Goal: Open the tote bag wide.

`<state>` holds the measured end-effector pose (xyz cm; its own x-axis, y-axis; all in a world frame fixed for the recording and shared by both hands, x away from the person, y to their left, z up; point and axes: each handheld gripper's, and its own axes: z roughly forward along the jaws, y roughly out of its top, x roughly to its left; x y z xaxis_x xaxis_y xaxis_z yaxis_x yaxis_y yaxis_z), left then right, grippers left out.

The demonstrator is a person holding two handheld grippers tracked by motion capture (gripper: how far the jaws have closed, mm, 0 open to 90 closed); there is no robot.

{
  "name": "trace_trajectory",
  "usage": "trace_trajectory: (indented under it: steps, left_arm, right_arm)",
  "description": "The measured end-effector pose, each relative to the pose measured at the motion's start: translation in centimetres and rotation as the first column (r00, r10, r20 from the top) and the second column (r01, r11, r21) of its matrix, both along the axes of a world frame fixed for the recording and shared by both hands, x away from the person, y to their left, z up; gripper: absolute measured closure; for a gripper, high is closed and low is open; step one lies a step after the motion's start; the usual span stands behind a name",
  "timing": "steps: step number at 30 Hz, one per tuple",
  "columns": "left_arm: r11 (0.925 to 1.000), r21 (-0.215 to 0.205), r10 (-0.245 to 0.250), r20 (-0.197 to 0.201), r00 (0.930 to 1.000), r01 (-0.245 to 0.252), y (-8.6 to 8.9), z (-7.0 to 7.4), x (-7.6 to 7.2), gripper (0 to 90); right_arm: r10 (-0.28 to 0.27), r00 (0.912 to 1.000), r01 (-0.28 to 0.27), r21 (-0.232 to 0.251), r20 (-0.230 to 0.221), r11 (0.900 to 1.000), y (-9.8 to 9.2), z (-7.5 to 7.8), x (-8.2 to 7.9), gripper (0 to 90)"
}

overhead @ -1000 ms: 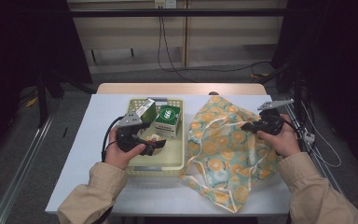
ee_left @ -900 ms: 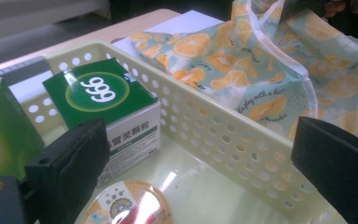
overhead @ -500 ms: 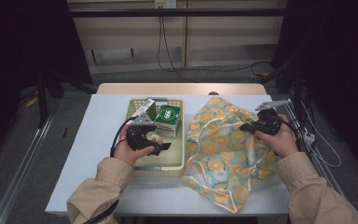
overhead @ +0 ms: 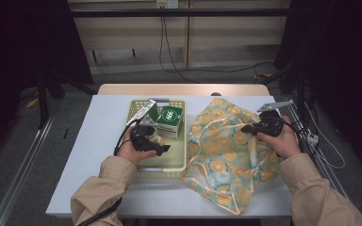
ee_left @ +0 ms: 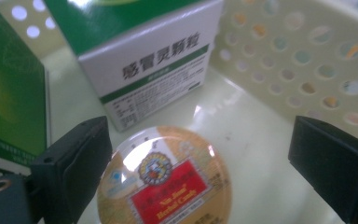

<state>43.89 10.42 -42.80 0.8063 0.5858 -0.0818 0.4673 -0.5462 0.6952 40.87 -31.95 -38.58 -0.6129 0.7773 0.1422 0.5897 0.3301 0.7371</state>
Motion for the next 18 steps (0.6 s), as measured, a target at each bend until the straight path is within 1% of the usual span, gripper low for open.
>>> trace_trajectory:
  steps: [2,3,4,6,7,8,10,11,12,13,14,15,16,17,18]
  left_arm:
    - [0.9995,0.029,0.015,-0.011,0.9998,-0.014,-0.11,-0.25,0.05,6.2]
    - [0.9997,0.024,-0.002,-0.018,0.9998,0.002,-0.13,-0.39,0.15,6.3]
    - [0.9995,0.029,-0.013,-0.013,0.9998,0.014,-0.18,-0.41,0.21,6.6]
    - [0.9995,0.028,-0.013,-0.013,0.9998,0.014,-0.26,-0.44,0.26,6.8]
    - [0.9992,0.036,-0.017,-0.005,0.9998,0.017,-0.28,-0.51,0.28,6.8]
    - [0.9985,0.051,-0.020,0.007,0.9998,0.019,-0.35,-0.57,0.25,6.6]
    - [0.9977,0.063,-0.026,0.020,0.9995,0.025,-0.47,-0.63,0.22,5.7]
    - [0.9969,0.077,-0.020,0.031,0.9993,0.017,-0.51,-0.48,0.18,7.0]
    - [0.9970,0.076,-0.024,0.061,0.9979,0.019,-0.50,-0.36,0.16,9.6]
    - [0.9981,0.056,-0.027,0.062,0.9977,0.024,-0.53,-0.28,0.11,9.7]
    - [0.9984,0.053,-0.020,0.074,0.9971,0.016,-0.47,-0.20,0.15,9.3]
    - [0.9976,0.068,0.003,0.079,0.9968,-0.008,-0.46,-0.18,0.14,9.0]
    - [0.9982,0.060,-0.009,0.056,0.9984,0.006,-0.35,-0.33,0.31,7.9]
    - [0.9982,0.059,-0.011,0.040,0.9991,0.009,-0.39,-0.53,0.38,8.9]
    - [0.9971,0.075,-0.011,0.042,0.9991,0.008,-0.45,-0.65,0.40,8.5]
  right_arm:
    - [-0.001,1.0000,0.001,0.004,0.000,1.000,-0.01,0.02,0.00,89.8]
    - [0.000,1.0000,0.000,0.005,0.002,1.000,0.00,0.03,0.01,89.8]
    - [0.001,1.0000,-0.001,0.005,0.002,1.000,0.02,0.04,0.01,89.8]
    - [0.002,1.0000,-0.002,0.004,0.001,1.000,0.05,0.02,-0.01,89.8]
    - [0.004,1.0000,-0.004,0.003,0.002,1.000,0.05,-0.02,0.01,89.8]
    - [0.005,1.0000,-0.005,0.002,0.002,1.000,0.06,-0.06,0.03,89.8]
    - [0.006,1.0000,-0.006,0.003,-0.001,1.000,0.16,-0.10,0.06,89.8]
    - [0.007,1.0000,-0.007,0.002,-0.001,1.000,0.22,-0.11,0.08,89.8]
    - [0.008,1.0000,-0.008,0.002,-0.001,1.000,0.28,-0.11,0.08,89.8]
    - [0.010,1.0000,-0.010,0.002,0.001,1.000,0.32,-0.10,0.11,89.8]
    - [0.011,0.9999,-0.011,0.004,0.002,1.000,0.36,-0.10,0.13,89.8]
    - [0.014,0.9999,-0.014,0.003,0.001,1.000,0.39,-0.10,0.14,89.8]
    - [0.014,0.9999,-0.014,0.002,0.002,1.000,0.40,-0.11,0.15,89.8]
    - [0.013,0.9999,-0.013,0.002,0.002,1.000,0.39,-0.12,0.17,89.8]
    - [0.014,0.9999,-0.014,0.002,0.001,1.000,0.38,-0.13,0.17,89.8]
